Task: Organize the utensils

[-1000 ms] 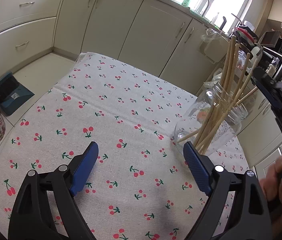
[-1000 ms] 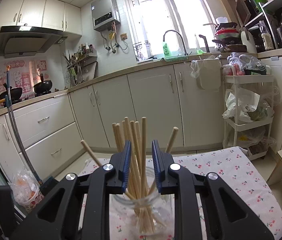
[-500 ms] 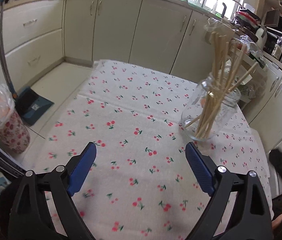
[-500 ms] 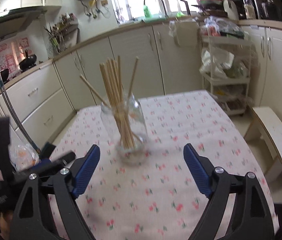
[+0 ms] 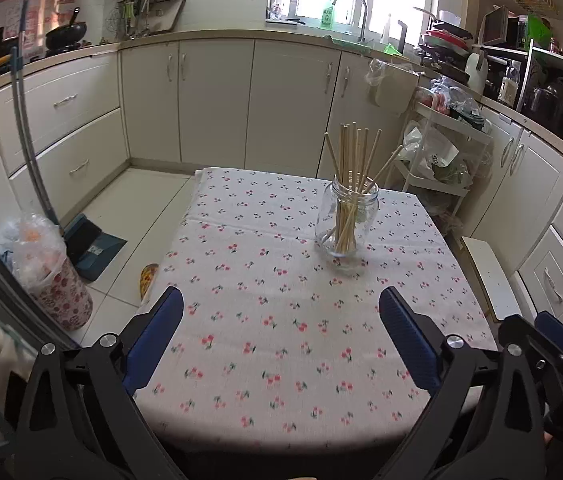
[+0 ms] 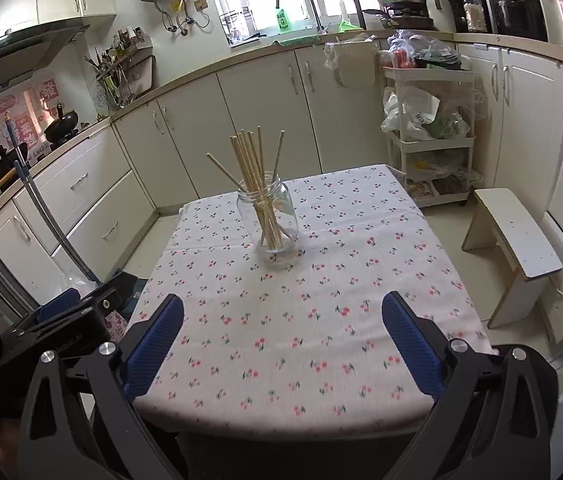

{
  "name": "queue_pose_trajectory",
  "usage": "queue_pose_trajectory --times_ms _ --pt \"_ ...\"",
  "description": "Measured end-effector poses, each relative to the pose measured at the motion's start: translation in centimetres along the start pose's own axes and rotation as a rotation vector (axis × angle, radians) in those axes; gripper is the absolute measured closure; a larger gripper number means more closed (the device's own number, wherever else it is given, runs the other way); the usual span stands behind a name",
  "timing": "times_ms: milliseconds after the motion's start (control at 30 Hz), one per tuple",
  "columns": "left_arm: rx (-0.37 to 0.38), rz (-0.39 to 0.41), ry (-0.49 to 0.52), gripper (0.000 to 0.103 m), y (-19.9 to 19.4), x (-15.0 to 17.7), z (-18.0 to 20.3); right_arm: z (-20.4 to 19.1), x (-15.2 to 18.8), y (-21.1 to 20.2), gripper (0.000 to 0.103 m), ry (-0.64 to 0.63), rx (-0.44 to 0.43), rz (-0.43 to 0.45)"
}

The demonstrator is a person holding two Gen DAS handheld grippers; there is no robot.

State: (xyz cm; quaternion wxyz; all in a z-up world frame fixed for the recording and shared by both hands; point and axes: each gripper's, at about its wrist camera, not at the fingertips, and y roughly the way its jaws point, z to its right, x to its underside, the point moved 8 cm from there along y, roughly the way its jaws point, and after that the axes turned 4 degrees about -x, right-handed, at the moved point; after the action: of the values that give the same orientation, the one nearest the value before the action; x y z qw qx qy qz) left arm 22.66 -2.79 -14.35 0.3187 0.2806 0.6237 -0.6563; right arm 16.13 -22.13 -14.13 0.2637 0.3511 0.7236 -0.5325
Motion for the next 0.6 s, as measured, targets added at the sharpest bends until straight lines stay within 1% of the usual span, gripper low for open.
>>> queue_pose_trajectory --times_ms 100,200,300,400,500,567,600 --pt "-0.015 0.004 -0.006 0.008 -3.0 0.5 -0.8 -0.7 0.7 -2.6 0.007 -0.013 0.005 0.005" --pt "-0.029 -0.009 -0.015 0.008 -5.6 0.9 -1.7 -1.3 1.2 -5.1 0.007 -0.004 0.021 -0.014" --pt "-0.059 0.006 -0.021 0.008 -8.6 0.6 -2.6 -2.5 1.6 -7.9 0.007 0.008 0.003 -0.030" --pt "-0.055 0.007 -0.027 0.008 -11.8 0.8 -2.9 -4.3 2.2 -10.3 0.007 -0.006 -0.040 -0.040" --pt "-0.027 0.026 -0.023 0.008 -15.2 1.5 -2.6 -5.9 3.4 -12.0 0.007 -0.011 -0.091 -0.033" --pt "-0.017 0.052 -0.003 0.008 -17.4 2.2 -2.2 -6.3 4.2 -13.0 0.007 -0.017 -0.092 -0.030" --pt "-0.032 0.077 0.012 0.008 -18.6 2.5 -2.2 -6.1 4.4 -13.4 0.007 -0.002 -0.093 -0.024"
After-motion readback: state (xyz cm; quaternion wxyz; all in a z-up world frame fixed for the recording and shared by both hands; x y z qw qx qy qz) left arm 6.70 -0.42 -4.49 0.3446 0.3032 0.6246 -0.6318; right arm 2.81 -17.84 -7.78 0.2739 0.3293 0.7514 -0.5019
